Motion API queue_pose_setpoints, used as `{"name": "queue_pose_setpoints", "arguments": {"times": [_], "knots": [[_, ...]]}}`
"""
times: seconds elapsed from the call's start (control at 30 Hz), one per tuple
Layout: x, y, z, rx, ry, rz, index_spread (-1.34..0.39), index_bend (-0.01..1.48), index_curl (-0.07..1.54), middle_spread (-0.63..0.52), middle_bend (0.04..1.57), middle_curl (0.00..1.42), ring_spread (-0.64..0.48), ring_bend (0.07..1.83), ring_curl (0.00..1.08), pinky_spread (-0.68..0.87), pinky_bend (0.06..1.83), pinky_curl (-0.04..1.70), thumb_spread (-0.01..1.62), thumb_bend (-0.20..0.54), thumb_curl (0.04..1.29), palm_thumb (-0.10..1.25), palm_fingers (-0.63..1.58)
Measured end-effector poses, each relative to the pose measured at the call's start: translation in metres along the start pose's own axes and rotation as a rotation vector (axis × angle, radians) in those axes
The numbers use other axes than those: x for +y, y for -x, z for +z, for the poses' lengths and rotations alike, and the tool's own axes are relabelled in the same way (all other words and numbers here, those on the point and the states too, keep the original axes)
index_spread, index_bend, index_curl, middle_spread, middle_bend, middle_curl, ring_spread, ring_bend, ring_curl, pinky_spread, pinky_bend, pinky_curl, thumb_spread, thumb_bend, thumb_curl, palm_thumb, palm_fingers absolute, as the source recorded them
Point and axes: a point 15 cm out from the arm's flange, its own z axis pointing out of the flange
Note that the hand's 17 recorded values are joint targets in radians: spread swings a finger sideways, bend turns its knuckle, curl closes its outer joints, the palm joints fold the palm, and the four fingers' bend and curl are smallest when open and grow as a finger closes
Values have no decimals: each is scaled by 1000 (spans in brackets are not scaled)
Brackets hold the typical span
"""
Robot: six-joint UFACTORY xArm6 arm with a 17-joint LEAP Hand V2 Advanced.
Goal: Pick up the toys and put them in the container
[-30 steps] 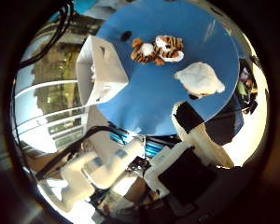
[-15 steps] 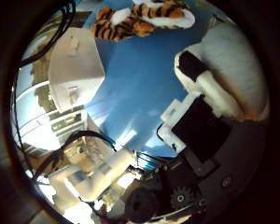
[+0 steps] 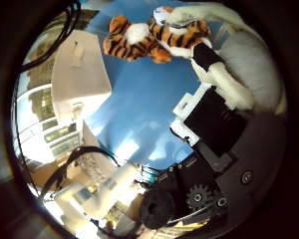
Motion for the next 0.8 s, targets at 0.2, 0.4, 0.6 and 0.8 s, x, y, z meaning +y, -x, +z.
{"name": "queue_pose_setpoints", "arguments": {"times": [0.2, 0.4, 0.6, 0.8], "knots": [[23, 27, -71, -27, 64, -21, -796, 745, 18, -285, 1094, 1042, -121, 1364, 801, 170, 1632, 542, 1091, -12, 664, 986, 963], [35, 93, -186, -22, -3, -126, -888, 897, -12, -290, 1129, 1116, -139, 1403, 840, 143, 1662, 593, 1128, -12, 700, 976, 899], [28, 181, -265, -33, -170, -261, -935, 1001, -14, -291, 1153, 1160, -147, 1432, 864, 130, 1684, 632, 1140, -10, 733, 983, 857], [5, 271, -293, -36, -247, -340, -958, 1064, -16, -290, 1173, 1186, -150, 1456, 879, 124, 1697, 664, 1143, -11, 759, 986, 824]]}}
